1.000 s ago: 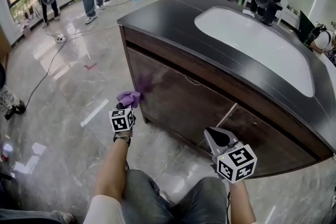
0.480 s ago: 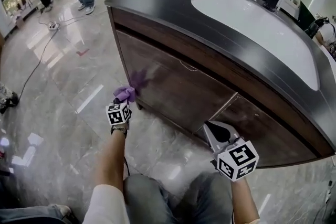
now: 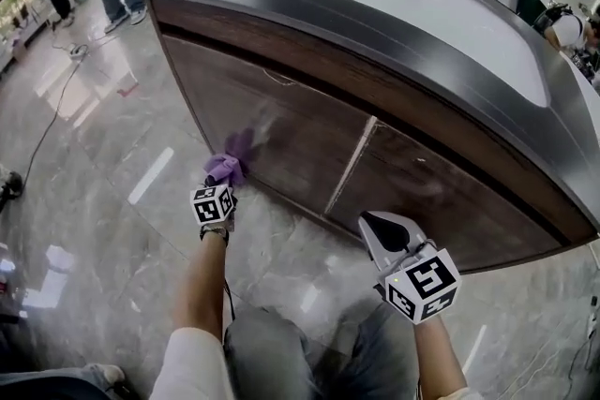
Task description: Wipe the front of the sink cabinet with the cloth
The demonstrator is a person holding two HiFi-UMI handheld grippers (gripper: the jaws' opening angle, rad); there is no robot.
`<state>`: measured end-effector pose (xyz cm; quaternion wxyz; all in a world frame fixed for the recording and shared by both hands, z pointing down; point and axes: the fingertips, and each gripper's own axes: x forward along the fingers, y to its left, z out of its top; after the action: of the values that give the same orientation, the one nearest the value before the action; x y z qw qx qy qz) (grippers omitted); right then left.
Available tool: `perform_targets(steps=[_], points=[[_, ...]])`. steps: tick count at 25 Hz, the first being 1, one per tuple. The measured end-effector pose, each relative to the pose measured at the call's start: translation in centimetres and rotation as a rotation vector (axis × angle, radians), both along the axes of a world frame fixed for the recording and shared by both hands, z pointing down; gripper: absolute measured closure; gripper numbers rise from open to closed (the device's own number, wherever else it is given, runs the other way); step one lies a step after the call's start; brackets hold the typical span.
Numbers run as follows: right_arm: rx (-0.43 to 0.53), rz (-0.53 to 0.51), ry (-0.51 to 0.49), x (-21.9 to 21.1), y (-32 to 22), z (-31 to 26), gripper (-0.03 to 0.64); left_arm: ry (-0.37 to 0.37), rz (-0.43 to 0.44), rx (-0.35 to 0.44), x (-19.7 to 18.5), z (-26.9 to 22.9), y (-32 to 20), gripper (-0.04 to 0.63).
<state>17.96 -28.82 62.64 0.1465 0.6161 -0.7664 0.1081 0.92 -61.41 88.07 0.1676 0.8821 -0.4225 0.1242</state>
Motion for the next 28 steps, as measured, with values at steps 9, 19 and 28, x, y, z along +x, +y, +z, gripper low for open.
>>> perform_targets(steps=[9, 19, 28], points=[[0.007, 0.080, -0.030, 2.7, 5.6, 1.0, 0.611, 0.084, 0.145, 0.045, 4.8, -1.6, 7.7, 0.545], [0.020, 0.102, -0.029, 3.2, 9.8, 0.6, 0.611, 0.075, 0.360, 0.122, 10.1, -4.7, 15.7, 0.545], [0.021, 0.163, -0.035, 5.2, 14.0, 1.1, 0.611, 0.032, 0.530, 0.167, 14.3, -5.0, 21.9, 0.545]])
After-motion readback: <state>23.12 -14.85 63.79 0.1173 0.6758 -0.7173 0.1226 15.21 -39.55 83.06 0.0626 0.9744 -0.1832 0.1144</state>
